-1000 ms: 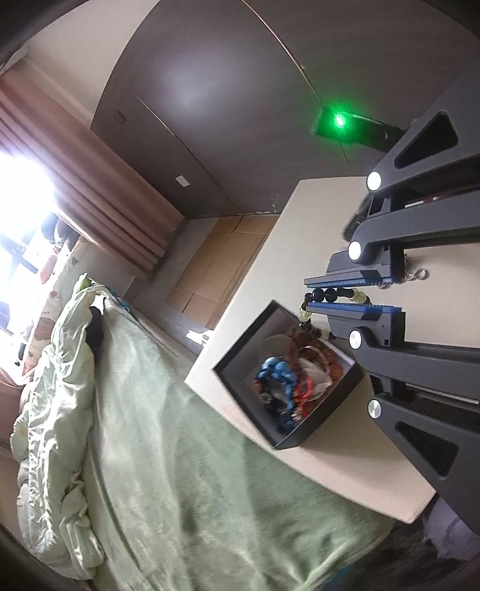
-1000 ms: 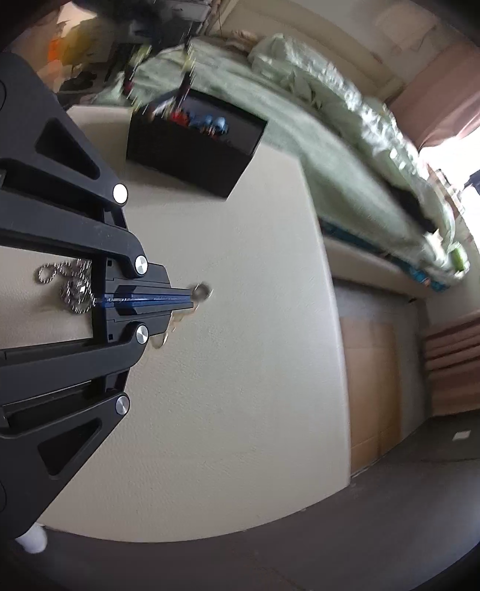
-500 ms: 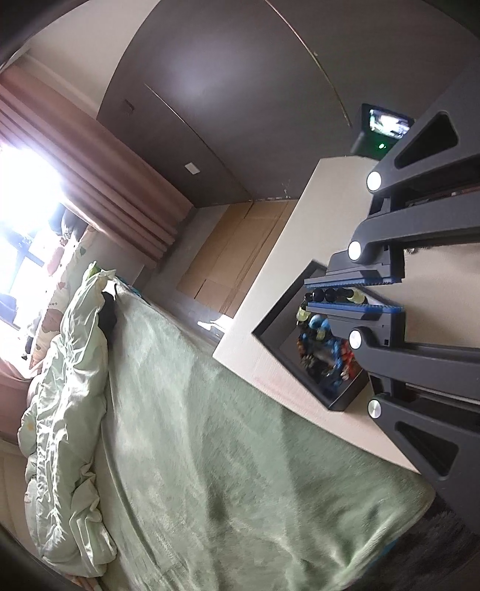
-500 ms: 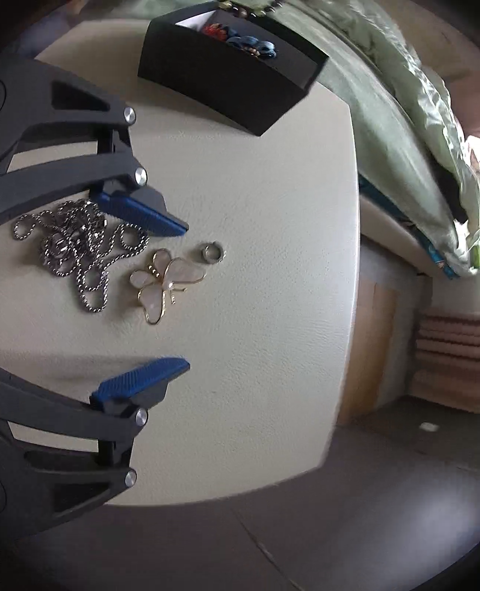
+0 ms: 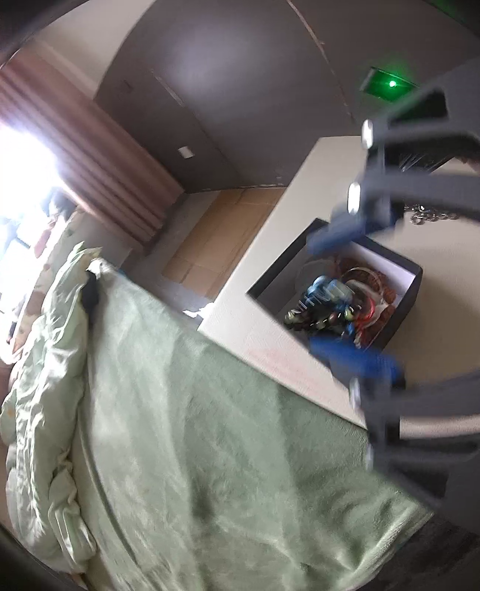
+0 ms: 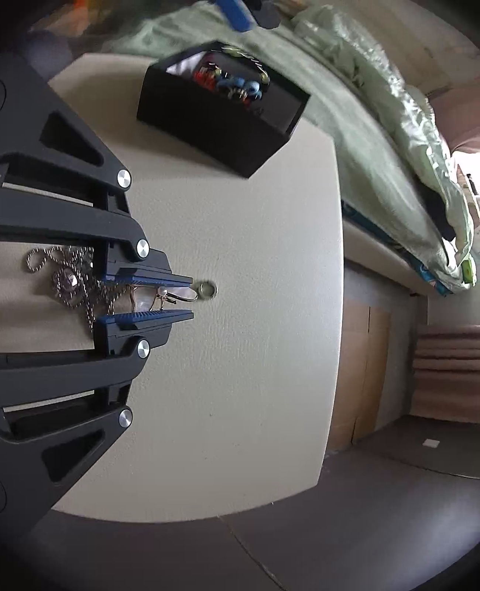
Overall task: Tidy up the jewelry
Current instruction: 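Carry the gold butterfly into the black box and open the right gripper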
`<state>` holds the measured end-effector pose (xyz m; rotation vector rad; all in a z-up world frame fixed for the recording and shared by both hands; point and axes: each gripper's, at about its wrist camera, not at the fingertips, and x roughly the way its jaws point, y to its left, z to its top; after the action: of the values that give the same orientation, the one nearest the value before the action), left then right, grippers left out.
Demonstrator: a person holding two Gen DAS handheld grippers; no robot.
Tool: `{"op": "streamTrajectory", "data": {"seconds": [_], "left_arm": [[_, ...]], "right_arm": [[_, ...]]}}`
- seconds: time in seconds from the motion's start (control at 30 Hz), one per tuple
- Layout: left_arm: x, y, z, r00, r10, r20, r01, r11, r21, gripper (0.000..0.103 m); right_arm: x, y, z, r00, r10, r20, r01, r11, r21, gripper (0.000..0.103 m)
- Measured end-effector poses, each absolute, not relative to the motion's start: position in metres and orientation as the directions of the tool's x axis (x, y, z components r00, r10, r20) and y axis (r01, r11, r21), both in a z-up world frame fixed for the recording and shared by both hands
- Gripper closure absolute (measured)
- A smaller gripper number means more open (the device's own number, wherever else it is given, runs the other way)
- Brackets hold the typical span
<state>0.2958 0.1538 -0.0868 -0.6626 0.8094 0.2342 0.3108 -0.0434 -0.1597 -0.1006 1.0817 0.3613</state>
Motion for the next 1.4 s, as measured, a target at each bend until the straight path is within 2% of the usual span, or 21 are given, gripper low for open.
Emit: {"op": "streamTrajectory", "data": {"seconds": [0.23, 0.33, 0.63, 1.2, 1.23, 1.27, 1.3, 1.33, 1.4], "left_arm": [[0.286, 0.159, -0.083, 0.683, -0.058, -0.728, -0.425, 0.78, -0.46, 0.043], [0.282, 0.161, -0.082, 0.685, -0.065, -0.725, -0.419, 0.779, -0.466, 0.032], [0.265, 0.171, -0.079, 0.693, -0.054, -0.719, -0.417, 0.784, -0.461, 0.026], [0.243, 0.192, -0.087, 0.676, -0.042, -0.736, -0.45, 0.767, -0.457, 0.026], [0.243, 0.192, -0.087, 0.676, -0.043, -0.736, -0.45, 0.767, -0.458, 0.026], [0.243, 0.191, -0.088, 0.676, -0.045, -0.736, -0.448, 0.767, -0.459, 0.026], [0.243, 0.19, -0.089, 0.676, -0.045, -0.736, -0.448, 0.767, -0.458, 0.026], [0.243, 0.189, -0.089, 0.675, -0.046, -0.736, -0.448, 0.767, -0.459, 0.026], [0.244, 0.186, -0.089, 0.676, -0.052, -0.735, -0.443, 0.769, -0.461, 0.026]], "right_arm": [[0.312, -0.053, -0.142, 0.396, 0.372, -0.839, -0.336, 0.91, 0.245, 0.09], [0.31, -0.054, -0.133, 0.399, 0.411, -0.82, -0.335, 0.897, 0.287, 0.09], [0.301, -0.021, -0.103, 0.352, 0.585, -0.73, -0.407, 0.799, 0.444, 0.09], [0.298, 0.033, -0.119, 0.233, 0.655, -0.719, -0.39, 0.74, 0.548, 0.089], [0.298, 0.031, -0.117, 0.234, 0.657, -0.717, -0.392, 0.738, 0.548, 0.078], [0.298, 0.028, -0.115, 0.24, 0.659, -0.713, -0.395, 0.737, 0.548, 0.056], [0.297, 0.025, -0.113, 0.255, 0.657, -0.709, -0.397, 0.74, 0.543, 0.049], [0.296, 0.022, -0.11, 0.276, 0.652, -0.706, -0.4, 0.746, 0.532, 0.045], [0.294, 0.014, -0.104, 0.299, 0.645, -0.703, -0.408, 0.753, 0.517, 0.045]]}}
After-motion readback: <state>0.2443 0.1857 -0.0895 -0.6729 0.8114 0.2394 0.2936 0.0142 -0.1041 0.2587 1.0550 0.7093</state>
